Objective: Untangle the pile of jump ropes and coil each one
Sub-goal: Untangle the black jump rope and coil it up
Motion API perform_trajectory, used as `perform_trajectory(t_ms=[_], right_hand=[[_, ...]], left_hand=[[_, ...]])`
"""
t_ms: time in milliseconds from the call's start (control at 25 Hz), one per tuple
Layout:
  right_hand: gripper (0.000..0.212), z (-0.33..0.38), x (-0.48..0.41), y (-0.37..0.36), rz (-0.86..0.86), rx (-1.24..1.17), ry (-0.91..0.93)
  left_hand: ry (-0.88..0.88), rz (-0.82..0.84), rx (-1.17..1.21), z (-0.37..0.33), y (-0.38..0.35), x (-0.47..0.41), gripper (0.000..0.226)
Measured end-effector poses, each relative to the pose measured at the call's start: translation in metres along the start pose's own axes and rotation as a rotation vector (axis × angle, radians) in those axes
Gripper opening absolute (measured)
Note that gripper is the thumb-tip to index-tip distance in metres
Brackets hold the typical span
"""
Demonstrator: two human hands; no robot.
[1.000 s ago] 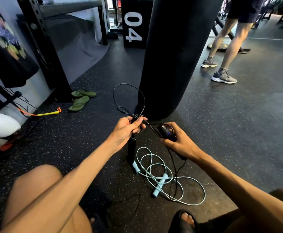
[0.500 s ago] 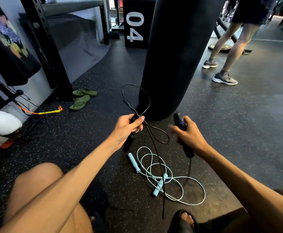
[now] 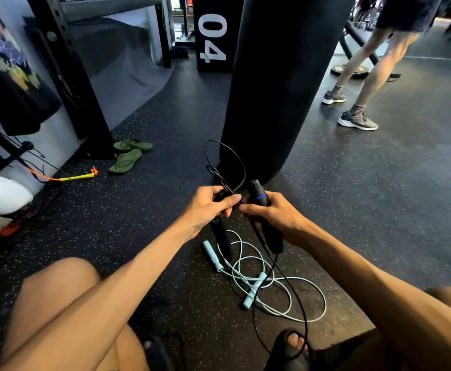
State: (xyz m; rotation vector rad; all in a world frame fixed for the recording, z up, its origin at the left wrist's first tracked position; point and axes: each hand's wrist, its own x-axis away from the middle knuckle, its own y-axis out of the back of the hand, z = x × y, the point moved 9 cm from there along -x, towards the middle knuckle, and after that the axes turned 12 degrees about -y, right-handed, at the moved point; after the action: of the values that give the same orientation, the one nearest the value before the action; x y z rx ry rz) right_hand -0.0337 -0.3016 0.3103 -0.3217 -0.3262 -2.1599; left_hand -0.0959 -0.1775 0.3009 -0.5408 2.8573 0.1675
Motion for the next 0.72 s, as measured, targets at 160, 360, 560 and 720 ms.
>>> perform_trajectory(t_ms=[160,360,560,720], right_hand=[[0.018,0.002,0.0,-0.001,0.045,-0.046,0.005],[0.008,0.004,0.0,0.002,0.042,-0.095,-0.008],[0.005,0.013,0.0,0.015,-0.037,-0.114,0.031],[0.016,0.007,-0.002,0.031,-0.112,-0.09,0.006]], left_hand=[[0.026,0.046,0.044,-0.007,-0.003,-0.001,0.02],[0.061,0.184,0.018,-0.014,-0.006,0.006,0.009],[0.128,0.214,-0.011,-0.009,0.0,0.009,0.011],[0.139,0.073,-0.008,-0.003,0.011,0.007,0.016]])
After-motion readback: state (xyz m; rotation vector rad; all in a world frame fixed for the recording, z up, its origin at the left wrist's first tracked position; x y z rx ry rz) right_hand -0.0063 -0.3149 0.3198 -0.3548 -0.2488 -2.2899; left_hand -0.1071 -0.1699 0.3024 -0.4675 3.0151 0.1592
